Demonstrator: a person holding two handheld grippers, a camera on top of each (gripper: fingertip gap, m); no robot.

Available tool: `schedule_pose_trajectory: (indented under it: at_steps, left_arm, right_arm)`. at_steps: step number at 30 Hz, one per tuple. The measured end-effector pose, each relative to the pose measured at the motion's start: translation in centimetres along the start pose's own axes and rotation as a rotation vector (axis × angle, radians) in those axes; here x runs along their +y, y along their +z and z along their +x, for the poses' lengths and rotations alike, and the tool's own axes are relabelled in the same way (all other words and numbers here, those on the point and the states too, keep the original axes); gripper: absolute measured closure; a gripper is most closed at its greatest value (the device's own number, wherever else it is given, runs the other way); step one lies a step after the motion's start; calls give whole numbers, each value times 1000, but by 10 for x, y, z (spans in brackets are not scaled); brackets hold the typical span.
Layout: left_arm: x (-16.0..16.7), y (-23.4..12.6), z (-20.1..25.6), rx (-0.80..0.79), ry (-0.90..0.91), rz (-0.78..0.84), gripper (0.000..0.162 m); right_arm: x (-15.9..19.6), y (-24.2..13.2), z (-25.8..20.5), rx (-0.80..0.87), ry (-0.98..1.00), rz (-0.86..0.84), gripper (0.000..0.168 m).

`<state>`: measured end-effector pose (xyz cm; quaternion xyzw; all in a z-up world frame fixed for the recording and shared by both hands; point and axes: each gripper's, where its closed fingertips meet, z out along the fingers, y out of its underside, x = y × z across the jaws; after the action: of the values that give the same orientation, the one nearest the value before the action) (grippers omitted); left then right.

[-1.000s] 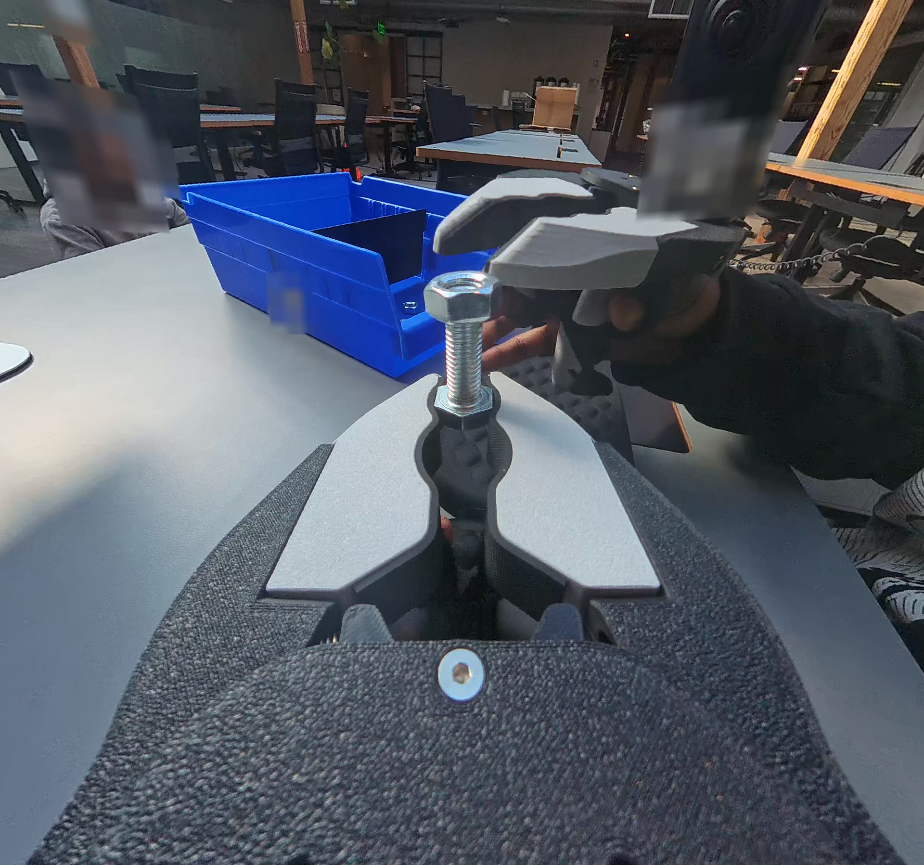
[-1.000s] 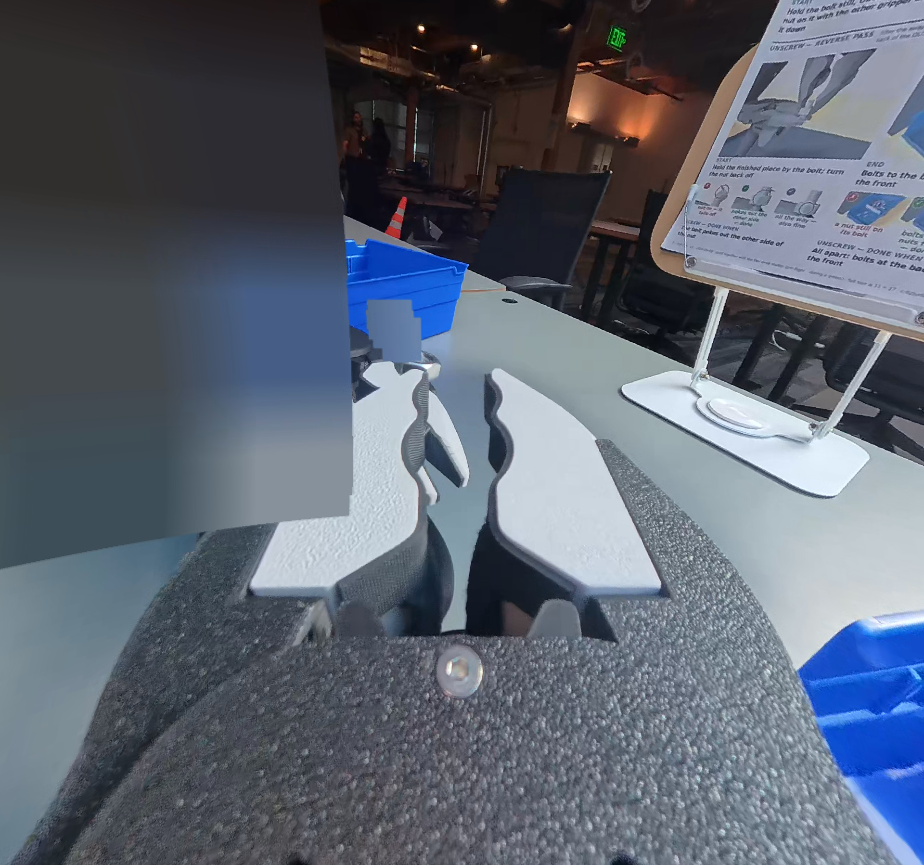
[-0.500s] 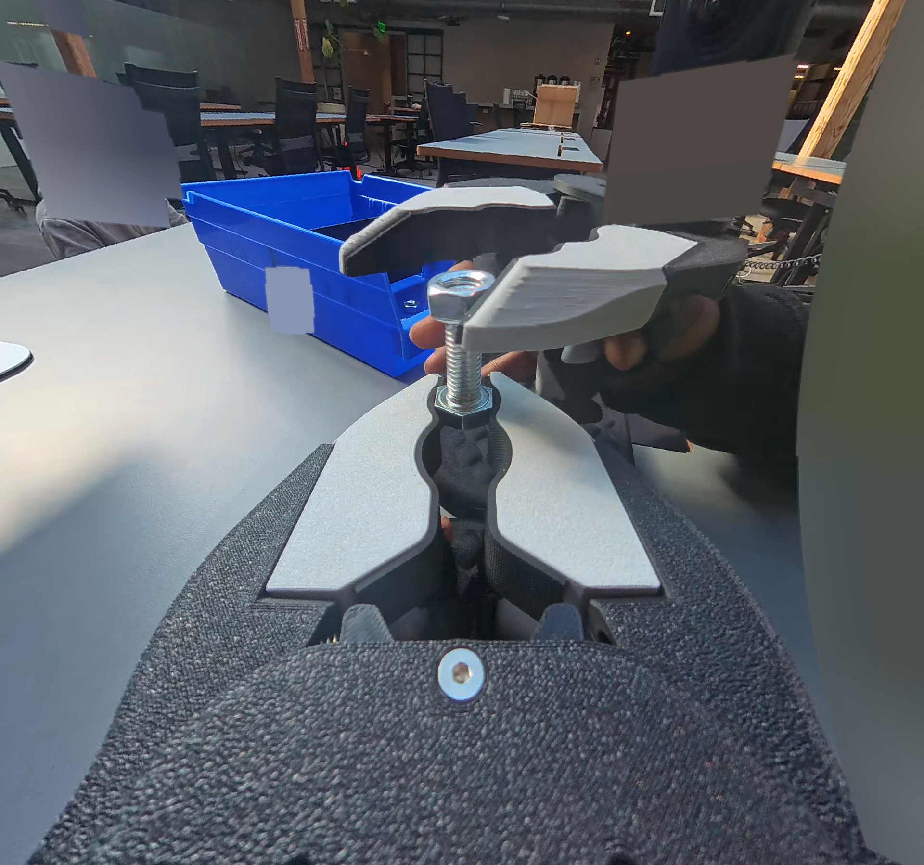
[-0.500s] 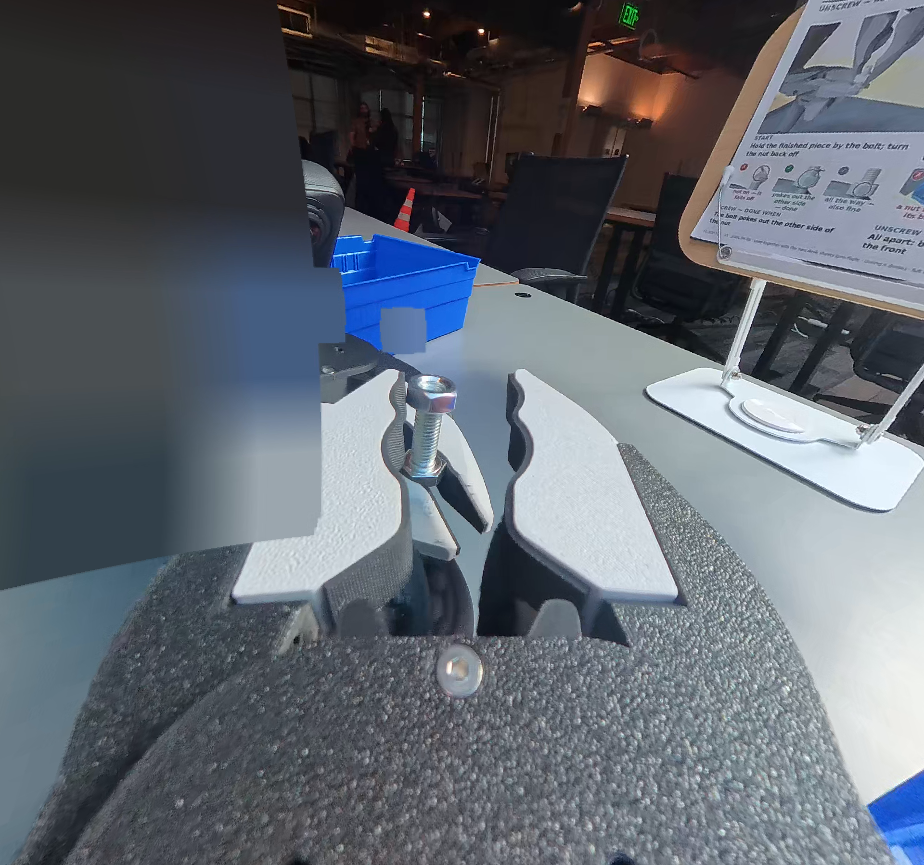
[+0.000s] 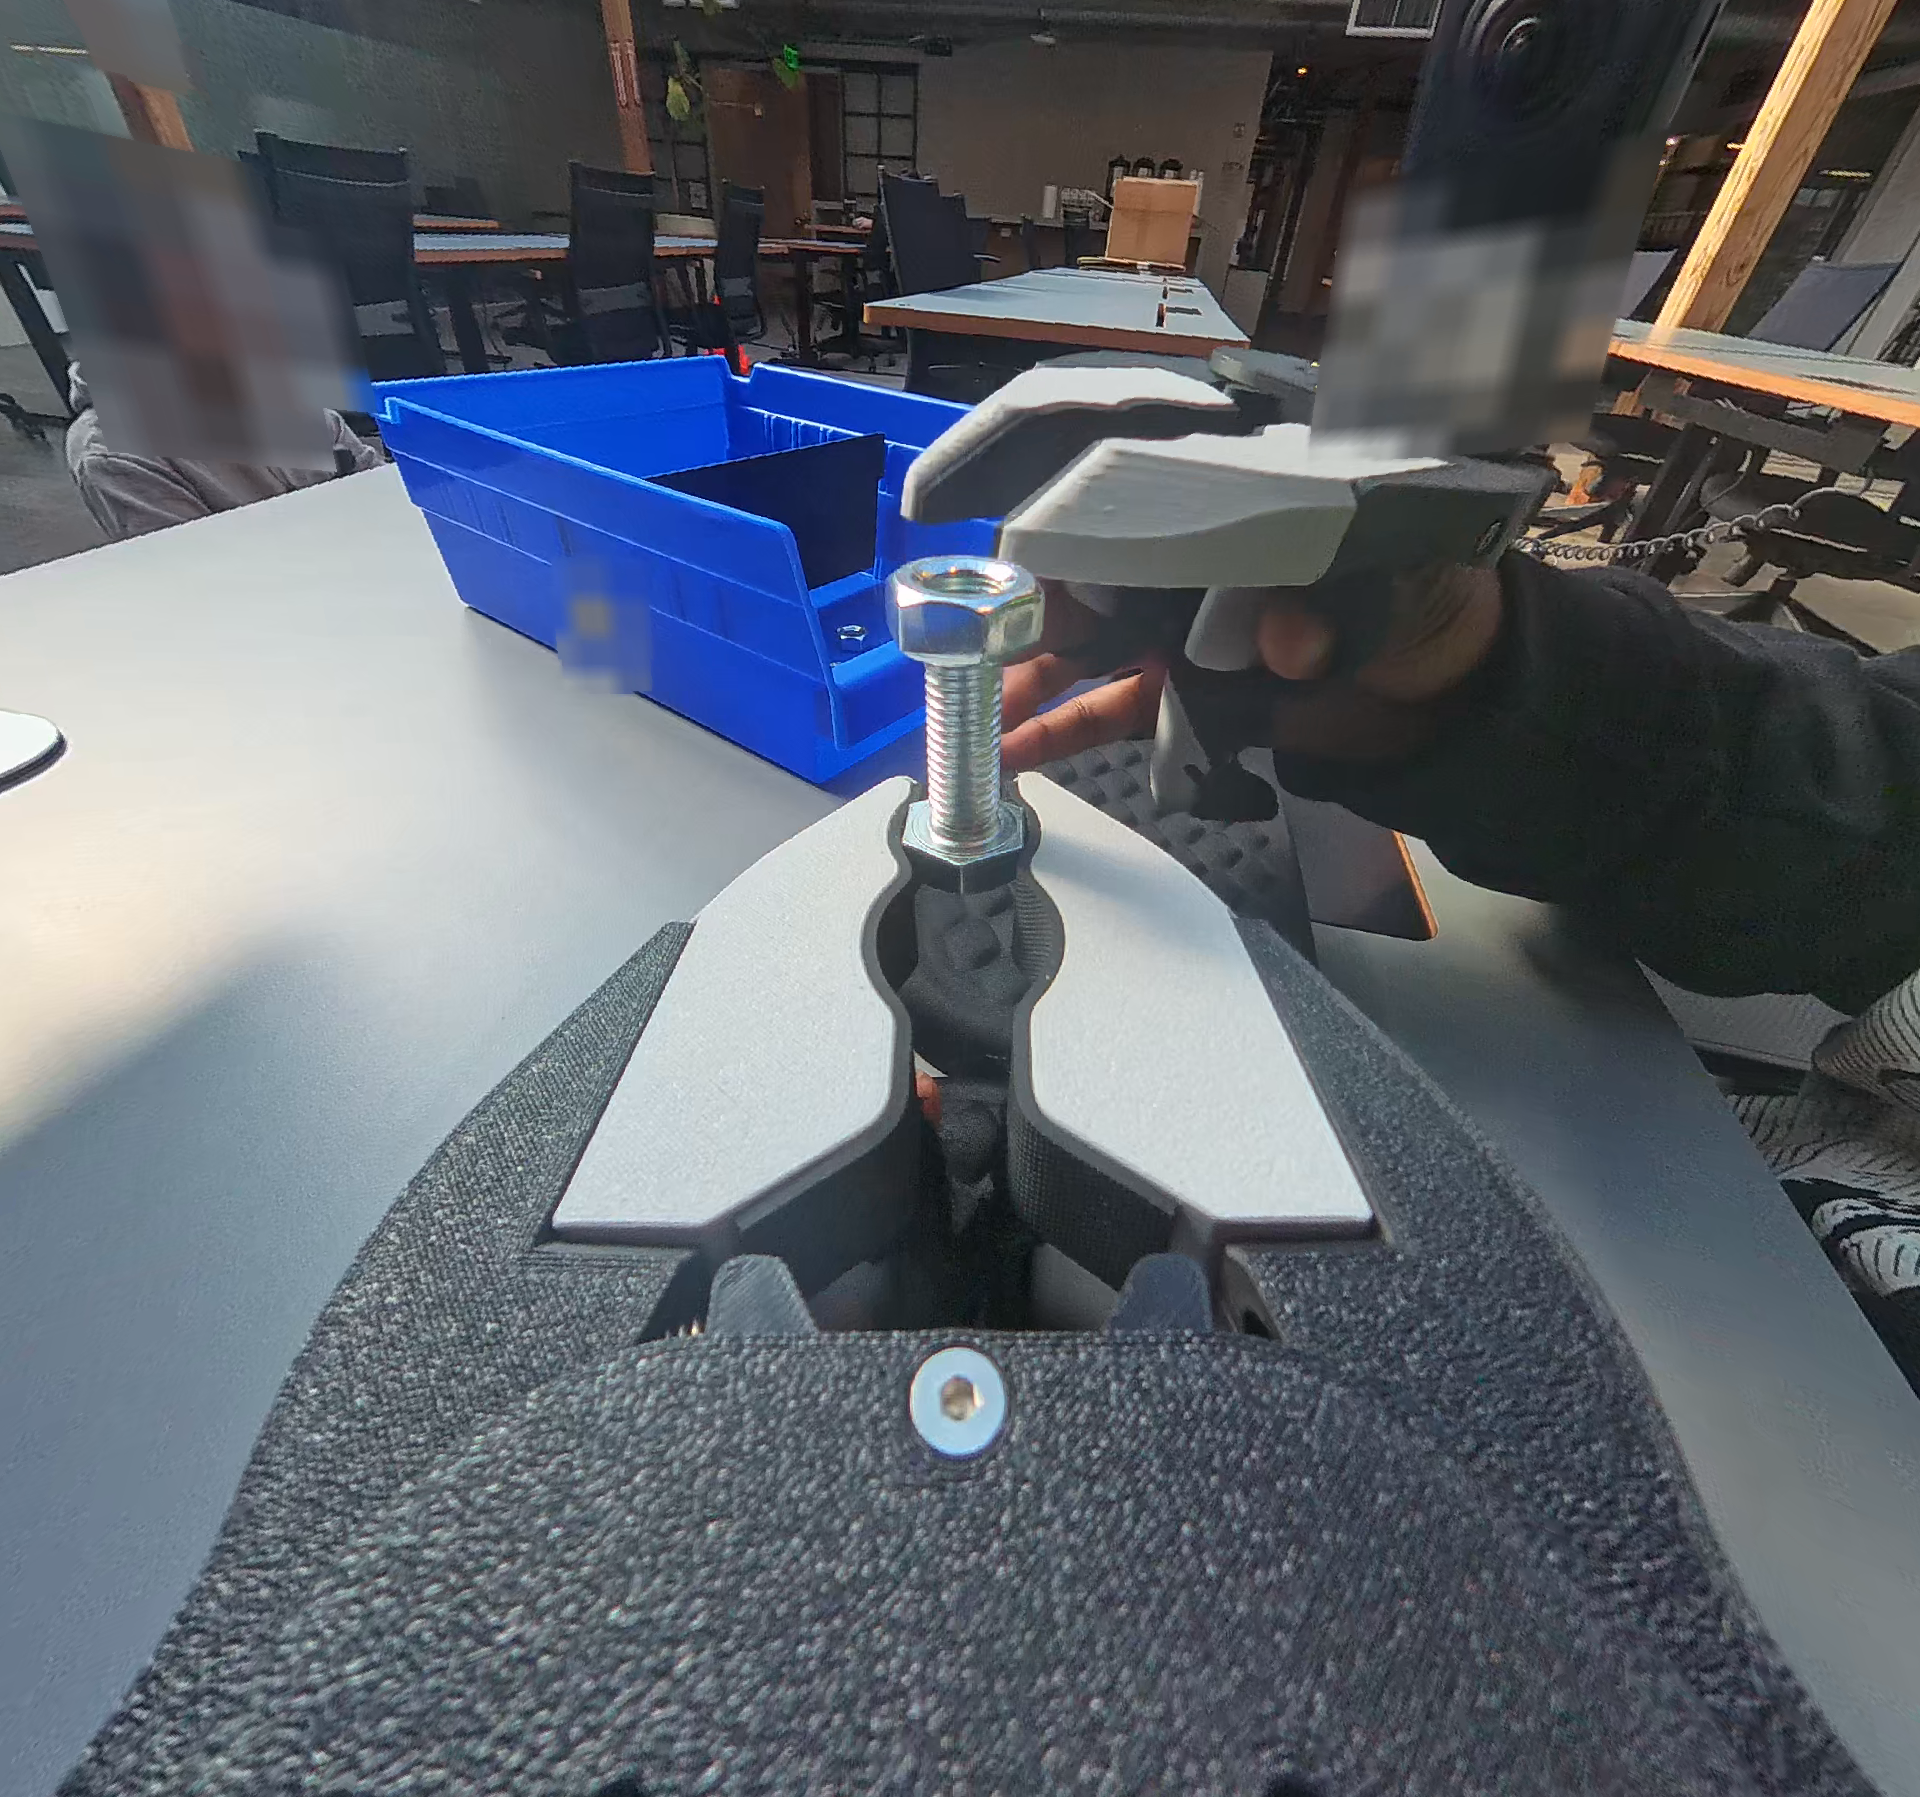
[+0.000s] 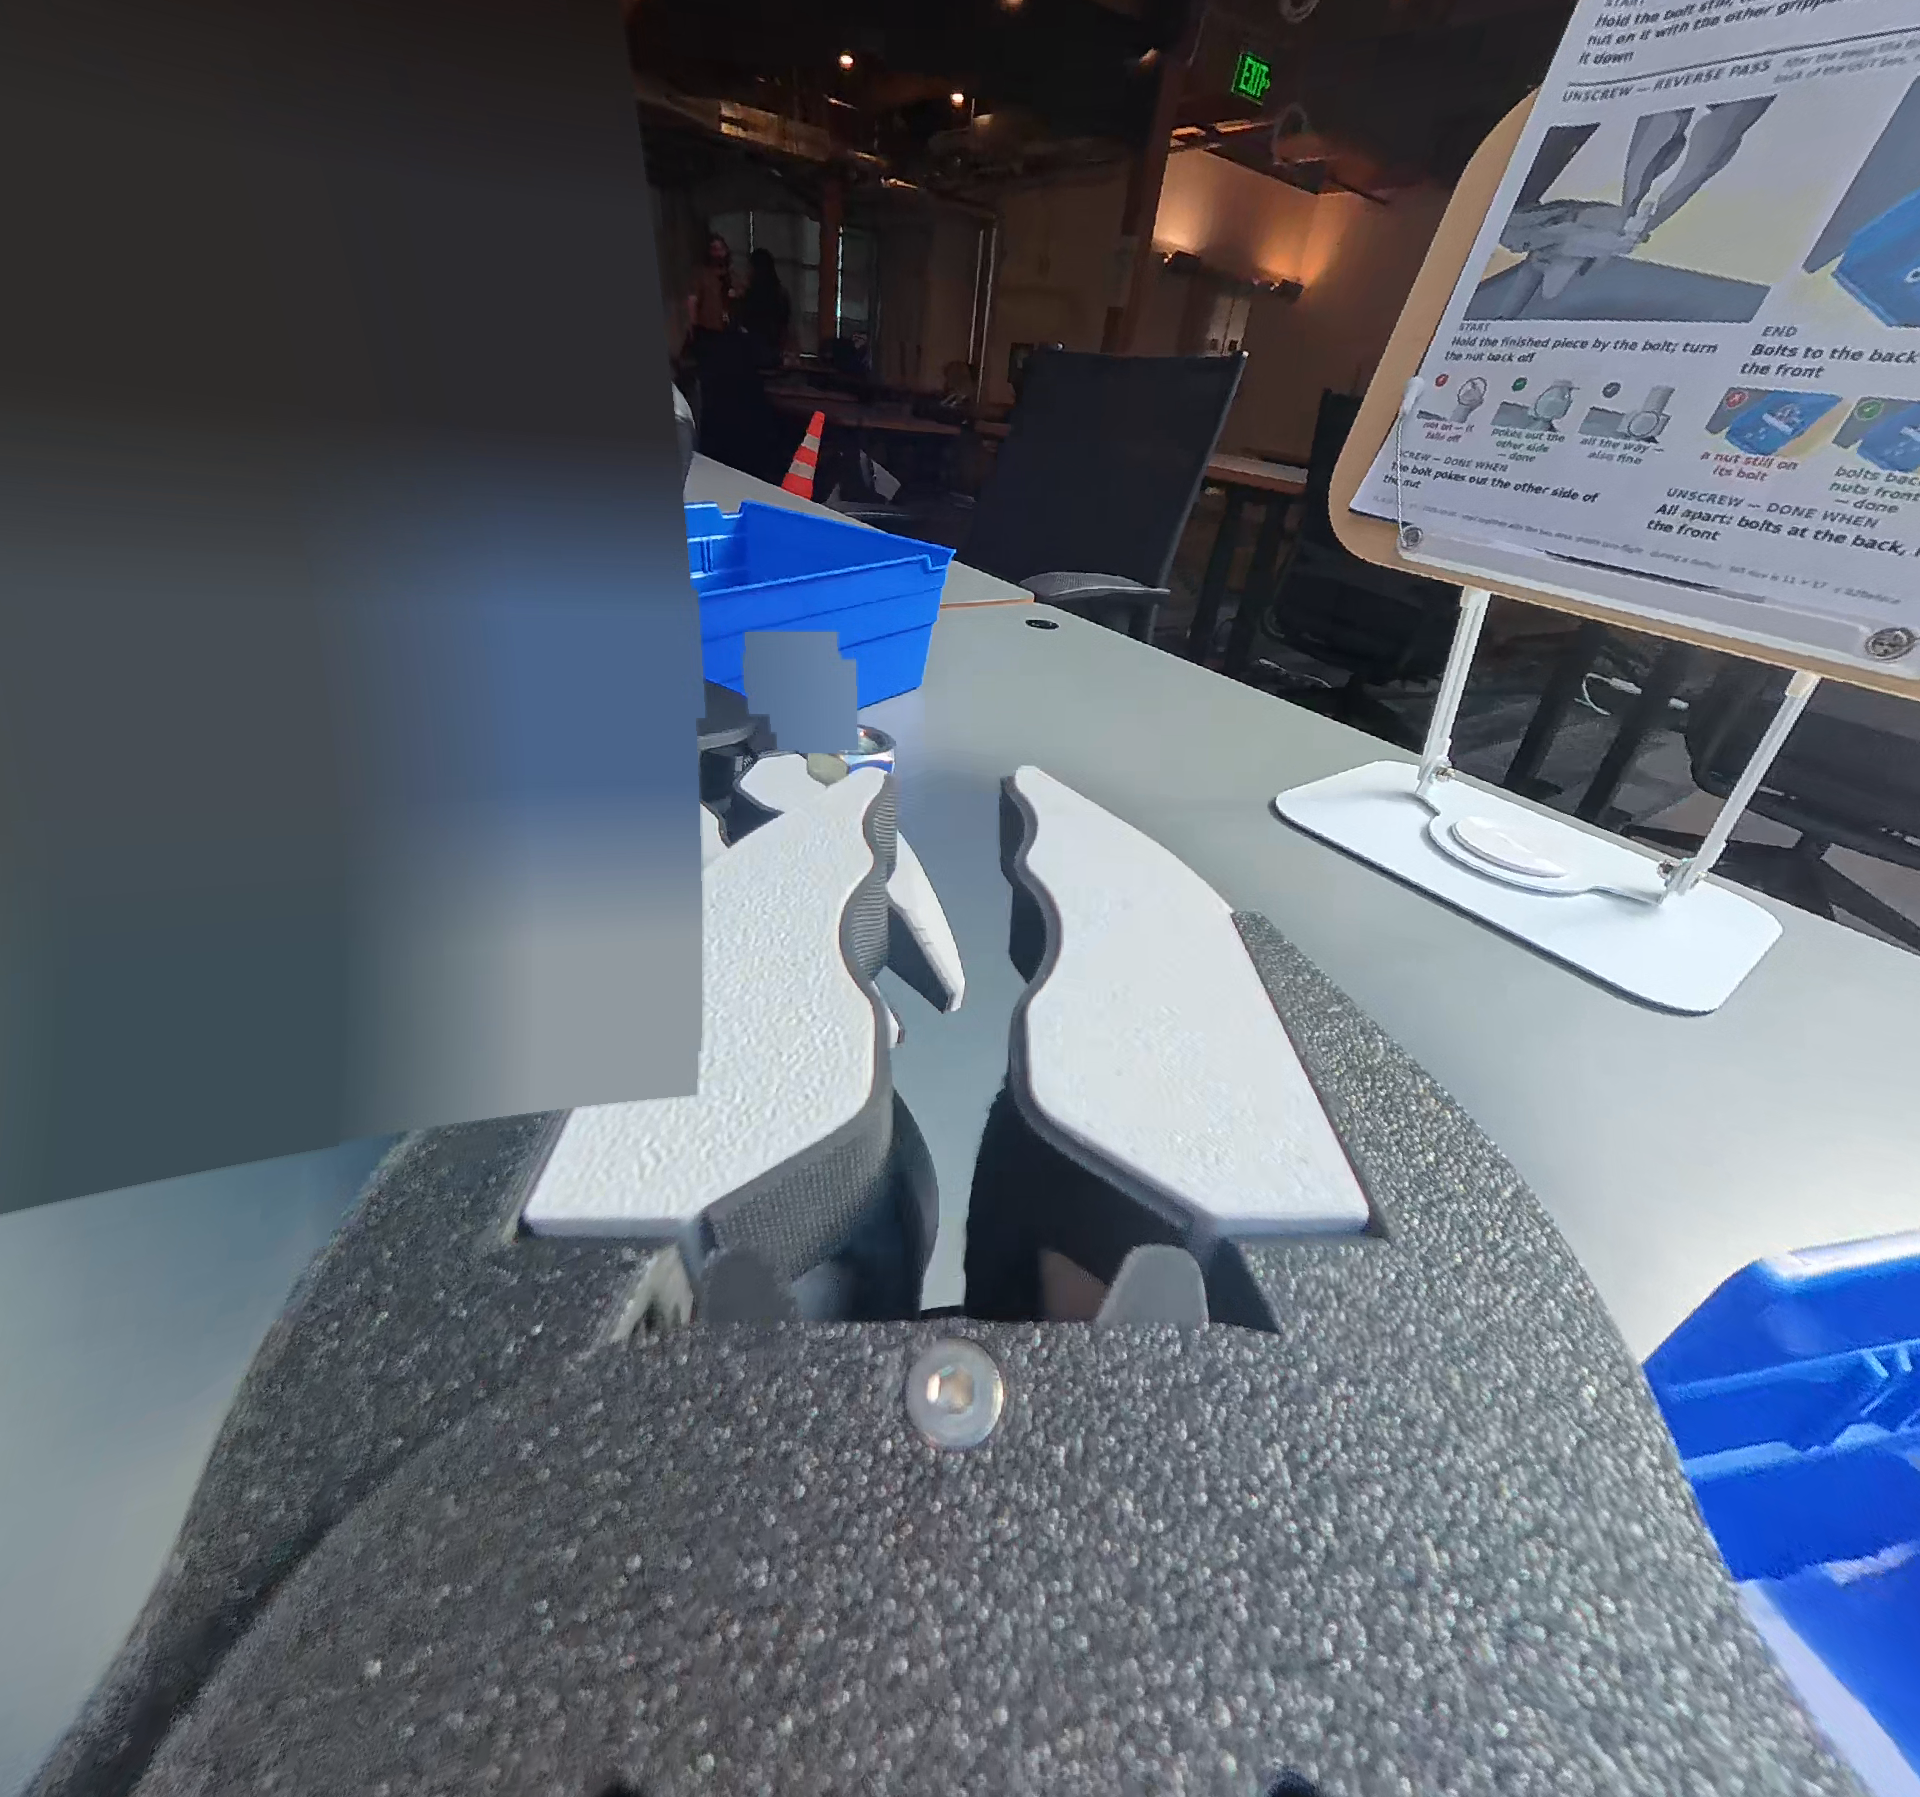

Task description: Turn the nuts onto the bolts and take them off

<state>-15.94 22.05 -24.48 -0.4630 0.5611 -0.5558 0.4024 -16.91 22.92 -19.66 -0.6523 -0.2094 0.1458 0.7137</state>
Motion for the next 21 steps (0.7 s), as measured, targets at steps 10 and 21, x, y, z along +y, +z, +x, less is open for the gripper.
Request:
schedule_pose_trajectory:
  at_steps: [10, 21]
  left_arm:
    - [0, 0, 0, 1, 0, 0, 149]
    - [1, 0, 0, 0, -2, -2, 149]
  right_arm:
    - [2, 34, -14, -47, 21, -8, 120]
    - [3, 16, -9, -28, 8, -24, 132]
